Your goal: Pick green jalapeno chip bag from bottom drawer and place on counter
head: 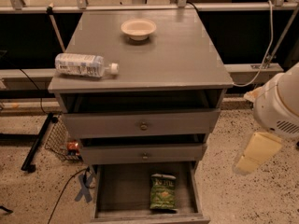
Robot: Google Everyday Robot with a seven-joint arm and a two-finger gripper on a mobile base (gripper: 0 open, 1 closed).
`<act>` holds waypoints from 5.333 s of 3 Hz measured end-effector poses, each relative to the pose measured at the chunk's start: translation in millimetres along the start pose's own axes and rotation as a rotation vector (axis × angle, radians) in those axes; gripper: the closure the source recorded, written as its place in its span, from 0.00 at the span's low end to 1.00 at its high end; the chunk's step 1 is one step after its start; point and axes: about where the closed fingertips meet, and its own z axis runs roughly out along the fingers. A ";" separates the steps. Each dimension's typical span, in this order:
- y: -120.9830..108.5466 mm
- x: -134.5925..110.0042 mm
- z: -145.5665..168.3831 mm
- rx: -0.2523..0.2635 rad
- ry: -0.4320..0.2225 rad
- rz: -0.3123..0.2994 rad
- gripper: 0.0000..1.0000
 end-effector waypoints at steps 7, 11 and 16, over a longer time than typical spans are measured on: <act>46.6 -21.9 220.1 -0.148 0.072 0.503 0.00; 37.8 8.2 313.4 -0.296 -0.028 0.752 0.00; 41.9 13.4 455.6 -0.481 -0.056 1.009 0.00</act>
Offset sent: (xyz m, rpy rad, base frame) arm 0.0166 0.0087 -0.0654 0.0975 0.0377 -0.1296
